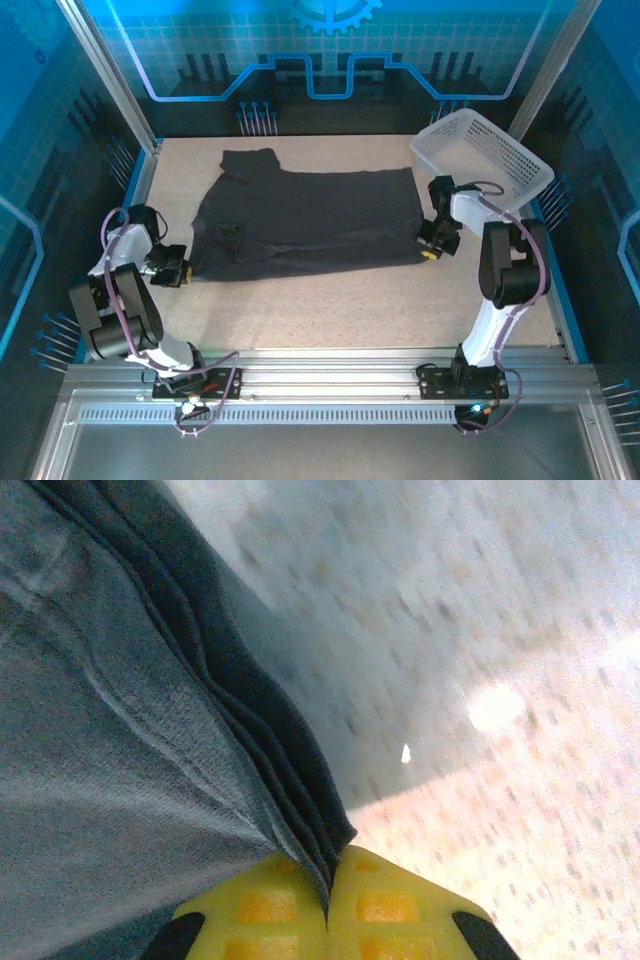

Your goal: Fold and stack the t-shirts

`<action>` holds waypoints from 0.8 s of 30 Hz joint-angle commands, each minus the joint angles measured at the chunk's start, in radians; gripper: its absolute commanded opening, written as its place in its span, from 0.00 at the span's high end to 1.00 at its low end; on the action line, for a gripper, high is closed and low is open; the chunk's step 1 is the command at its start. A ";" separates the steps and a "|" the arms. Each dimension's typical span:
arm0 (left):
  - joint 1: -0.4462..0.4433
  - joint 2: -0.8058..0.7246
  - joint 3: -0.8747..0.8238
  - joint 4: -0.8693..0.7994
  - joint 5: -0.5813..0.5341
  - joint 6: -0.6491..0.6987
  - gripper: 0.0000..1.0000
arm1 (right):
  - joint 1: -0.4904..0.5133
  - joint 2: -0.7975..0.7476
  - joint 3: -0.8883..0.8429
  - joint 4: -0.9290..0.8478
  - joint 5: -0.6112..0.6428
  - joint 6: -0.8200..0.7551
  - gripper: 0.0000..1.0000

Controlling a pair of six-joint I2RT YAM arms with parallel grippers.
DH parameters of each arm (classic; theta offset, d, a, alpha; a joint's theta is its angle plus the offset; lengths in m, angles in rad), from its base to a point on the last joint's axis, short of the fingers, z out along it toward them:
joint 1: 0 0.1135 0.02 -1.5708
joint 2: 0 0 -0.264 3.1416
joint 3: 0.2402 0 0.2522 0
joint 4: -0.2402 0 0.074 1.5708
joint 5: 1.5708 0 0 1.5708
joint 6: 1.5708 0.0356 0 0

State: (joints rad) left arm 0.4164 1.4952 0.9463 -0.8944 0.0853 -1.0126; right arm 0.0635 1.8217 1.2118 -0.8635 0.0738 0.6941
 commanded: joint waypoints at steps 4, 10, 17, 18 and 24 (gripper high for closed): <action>0.013 -0.113 -0.108 -0.069 -0.158 0.045 1.00 | 0.014 -0.185 -0.182 -0.115 0.054 0.149 1.00; 0.010 -0.125 -0.177 -0.016 -0.138 0.038 1.00 | 0.015 -0.281 -0.347 -0.092 -0.009 0.211 1.00; -0.021 -0.165 -0.138 -0.020 -0.162 0.043 0.73 | 0.018 -0.385 -0.307 -0.150 0.063 0.221 0.55; -0.043 -0.182 -0.111 -0.036 -0.181 0.039 0.69 | 0.017 -0.407 -0.290 -0.154 0.075 0.215 0.53; -0.251 -0.224 -0.007 -0.026 -0.132 -0.088 0.57 | 0.070 -0.421 -0.209 -0.004 -0.058 0.093 0.49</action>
State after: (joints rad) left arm 0.2531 1.3025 0.9043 -0.9249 -0.0776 -1.0183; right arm 0.0933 1.3968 0.9745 -0.9573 0.0982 0.8635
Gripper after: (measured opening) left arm 0.412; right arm 0.496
